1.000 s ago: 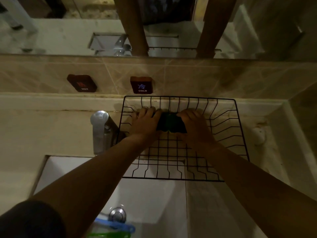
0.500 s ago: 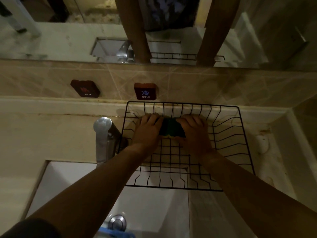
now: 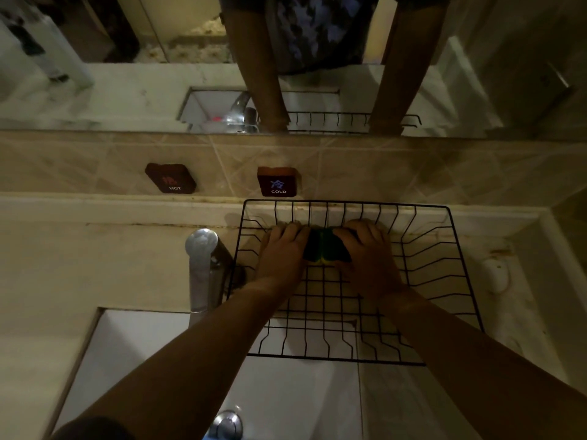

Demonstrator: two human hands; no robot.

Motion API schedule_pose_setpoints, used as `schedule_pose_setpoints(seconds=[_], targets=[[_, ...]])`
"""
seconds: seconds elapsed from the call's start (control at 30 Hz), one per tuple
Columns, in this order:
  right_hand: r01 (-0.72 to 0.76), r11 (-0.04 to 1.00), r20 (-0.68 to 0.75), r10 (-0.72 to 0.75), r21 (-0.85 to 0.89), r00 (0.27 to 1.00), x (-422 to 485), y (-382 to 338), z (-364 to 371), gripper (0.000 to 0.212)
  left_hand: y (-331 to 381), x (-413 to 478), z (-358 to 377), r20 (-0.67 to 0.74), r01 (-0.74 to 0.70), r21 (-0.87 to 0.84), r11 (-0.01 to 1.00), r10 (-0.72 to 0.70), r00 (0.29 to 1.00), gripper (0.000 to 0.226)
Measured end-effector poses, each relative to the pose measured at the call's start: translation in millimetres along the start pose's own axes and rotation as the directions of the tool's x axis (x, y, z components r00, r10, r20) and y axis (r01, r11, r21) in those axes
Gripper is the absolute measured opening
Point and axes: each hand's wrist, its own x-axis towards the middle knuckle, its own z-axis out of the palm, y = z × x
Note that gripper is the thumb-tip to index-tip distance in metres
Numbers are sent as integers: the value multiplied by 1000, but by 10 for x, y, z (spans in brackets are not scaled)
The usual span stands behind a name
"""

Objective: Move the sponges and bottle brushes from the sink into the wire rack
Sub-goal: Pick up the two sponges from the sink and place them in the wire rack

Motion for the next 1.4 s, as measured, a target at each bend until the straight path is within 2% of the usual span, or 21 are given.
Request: schedule_pose_setpoints(seconds=[0.23, 0.53, 0.63, 0.73, 0.83, 0.97, 1.13, 1.2, 1.33, 1.4], targets=[[26, 999, 24, -25, -31, 999, 2, 9, -16, 58, -14, -3, 39, -30, 5, 4, 1000, -5, 1000, 59], [60, 993, 40, -56, -104, 998, 8, -38, -58, 56, 12, -15, 33, 9, 19, 42, 999, -20, 1000, 63], [46, 993, 89, -37, -112, 995, 12, -84, -94, 54, 30, -60, -18, 38, 20, 23, 1000, -21, 999, 66], [28, 989, 179, -2, -142, 984, 6, -149, -156, 60, 47, -134, -117, 43, 0, -18, 1000, 1, 999, 67], [-18, 989, 274, 58, -147, 960, -58, -214, -231, 69, 90, -239, -260, 56, -15, -67, 998, 19, 998, 60], [-89, 991, 335, 117, -99, 935, -240, -437, -414, 63, 170, -458, -471, 106, 35, -173, 984, -17, 994, 48], [-213, 976, 333, 213, -35, 919, -582, -855, -786, 45, 232, -820, -801, 128, 10, -223, 975, 19, 992, 44], [-240, 971, 321, 228, -5, 919, -754, -1036, -945, 43, 252, -1005, -910, 132, -17, -283, 959, 57, 990, 33], [-264, 964, 151, 261, 6, 954, -1084, -1517, -1202, 36, 171, -1438, -1119, 100, -91, -338, 937, 132, 986, 18], [-286, 958, 137, 283, 5, 949, -1200, -1693, -1261, 36, 112, -1572, -1206, 92, -120, -313, 942, 155, 984, 14]])
